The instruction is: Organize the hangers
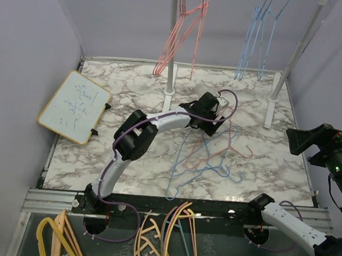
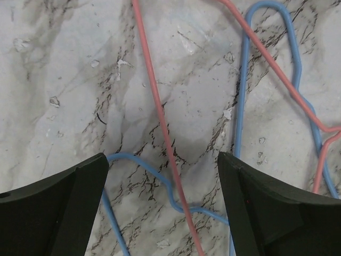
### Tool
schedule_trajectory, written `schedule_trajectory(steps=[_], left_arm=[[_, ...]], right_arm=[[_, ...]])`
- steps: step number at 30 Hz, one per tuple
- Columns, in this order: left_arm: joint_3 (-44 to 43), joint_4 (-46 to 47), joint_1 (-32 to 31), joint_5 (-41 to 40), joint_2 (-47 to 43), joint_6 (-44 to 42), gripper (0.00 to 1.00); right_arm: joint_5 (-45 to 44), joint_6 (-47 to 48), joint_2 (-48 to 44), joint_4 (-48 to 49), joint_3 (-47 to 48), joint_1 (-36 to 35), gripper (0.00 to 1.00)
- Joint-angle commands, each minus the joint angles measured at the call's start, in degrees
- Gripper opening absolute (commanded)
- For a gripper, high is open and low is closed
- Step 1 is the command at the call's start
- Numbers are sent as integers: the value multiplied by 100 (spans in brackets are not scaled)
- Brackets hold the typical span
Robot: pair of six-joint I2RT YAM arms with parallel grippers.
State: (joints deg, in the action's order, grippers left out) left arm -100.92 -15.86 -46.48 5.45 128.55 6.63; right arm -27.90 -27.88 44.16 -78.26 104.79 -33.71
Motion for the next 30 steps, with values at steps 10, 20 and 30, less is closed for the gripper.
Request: schedule_trajectory(steps=[10,20,30], left_arm=[[-396,-170,-280,-639,649,-585,22],[-172,-503,-441,-714,337,-713,0],[-124,-1089,-267,-331,-1280,-262,0]], right_arm=[[-185,-42,-269,193,-592,-21,100],[-72,-100,-443,382,-983,-17,100],[1012,-399,-1058,1961,-2985,-21,100]])
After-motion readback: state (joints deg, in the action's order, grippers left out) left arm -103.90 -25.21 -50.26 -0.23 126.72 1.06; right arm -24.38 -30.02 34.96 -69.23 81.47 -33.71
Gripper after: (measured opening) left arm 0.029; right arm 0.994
